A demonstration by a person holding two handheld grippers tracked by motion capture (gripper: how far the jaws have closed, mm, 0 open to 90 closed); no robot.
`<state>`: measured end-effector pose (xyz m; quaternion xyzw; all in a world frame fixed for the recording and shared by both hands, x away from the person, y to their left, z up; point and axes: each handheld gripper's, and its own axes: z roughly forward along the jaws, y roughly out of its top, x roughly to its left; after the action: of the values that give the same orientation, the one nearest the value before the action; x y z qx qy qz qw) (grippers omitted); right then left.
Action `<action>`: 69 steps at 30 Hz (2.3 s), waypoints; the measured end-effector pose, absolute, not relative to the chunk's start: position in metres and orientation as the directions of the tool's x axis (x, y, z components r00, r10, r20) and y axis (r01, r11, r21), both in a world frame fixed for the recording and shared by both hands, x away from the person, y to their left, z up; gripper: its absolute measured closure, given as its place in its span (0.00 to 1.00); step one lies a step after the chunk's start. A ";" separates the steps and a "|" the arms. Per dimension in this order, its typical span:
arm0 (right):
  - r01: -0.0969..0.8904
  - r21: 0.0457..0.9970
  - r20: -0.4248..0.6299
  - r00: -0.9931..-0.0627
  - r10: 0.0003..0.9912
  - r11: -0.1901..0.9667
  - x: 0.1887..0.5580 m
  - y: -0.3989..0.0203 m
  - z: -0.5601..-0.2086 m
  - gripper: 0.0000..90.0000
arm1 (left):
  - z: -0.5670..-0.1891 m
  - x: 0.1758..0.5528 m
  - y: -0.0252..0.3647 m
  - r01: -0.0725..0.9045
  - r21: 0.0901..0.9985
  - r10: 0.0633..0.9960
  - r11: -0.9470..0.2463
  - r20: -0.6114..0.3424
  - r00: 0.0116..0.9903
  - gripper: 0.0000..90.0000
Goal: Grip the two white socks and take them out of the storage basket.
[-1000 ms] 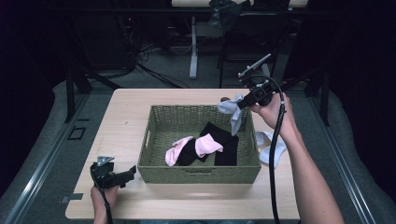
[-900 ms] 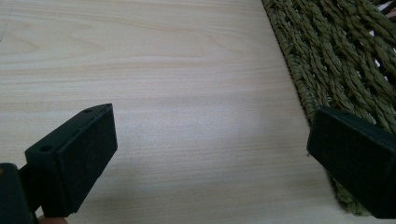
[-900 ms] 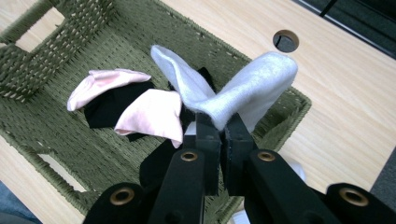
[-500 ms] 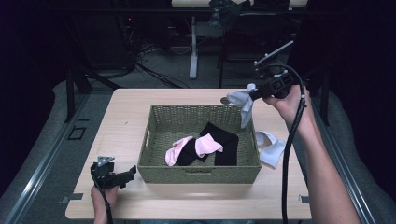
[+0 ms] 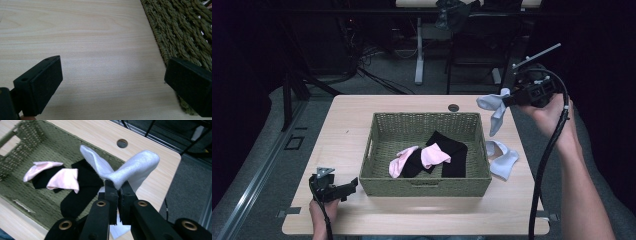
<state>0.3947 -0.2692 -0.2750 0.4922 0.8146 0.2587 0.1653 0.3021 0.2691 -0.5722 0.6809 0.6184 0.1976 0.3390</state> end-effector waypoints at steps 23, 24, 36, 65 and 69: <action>0.848 0.474 0.106 -0.322 0.941 0.237 0.394 -0.322 -0.403 0.98 | -0.573 0.303 0.269 0.710 0.704 0.976 -0.007 -0.150 0.158 0.02; 0.855 0.467 0.106 -0.309 0.945 0.227 0.394 -0.322 -0.411 0.97 | -0.573 0.303 0.268 0.707 0.707 0.976 -0.006 -0.151 0.159 0.02; 0.910 0.355 0.096 -0.265 0.960 0.215 0.401 -0.318 -0.494 0.97 | -0.573 0.303 0.269 0.710 0.704 0.975 -0.009 -0.152 0.163 0.02; 0.857 0.463 0.157 -0.330 0.931 0.225 0.319 -0.331 -0.500 0.18 | -0.573 0.302 0.266 0.696 0.718 0.976 -0.004 -0.149 0.159 0.02; 0.854 0.464 0.148 -0.339 0.929 0.238 0.309 -0.333 -0.505 0.17 | -0.572 0.302 0.267 0.695 0.719 0.976 -0.008 -0.146 0.162 0.02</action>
<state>0.3091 -0.3333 -0.5048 0.5694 0.7827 0.2385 0.0792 0.3016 0.2665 -0.5717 0.6800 0.6144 0.2036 0.3444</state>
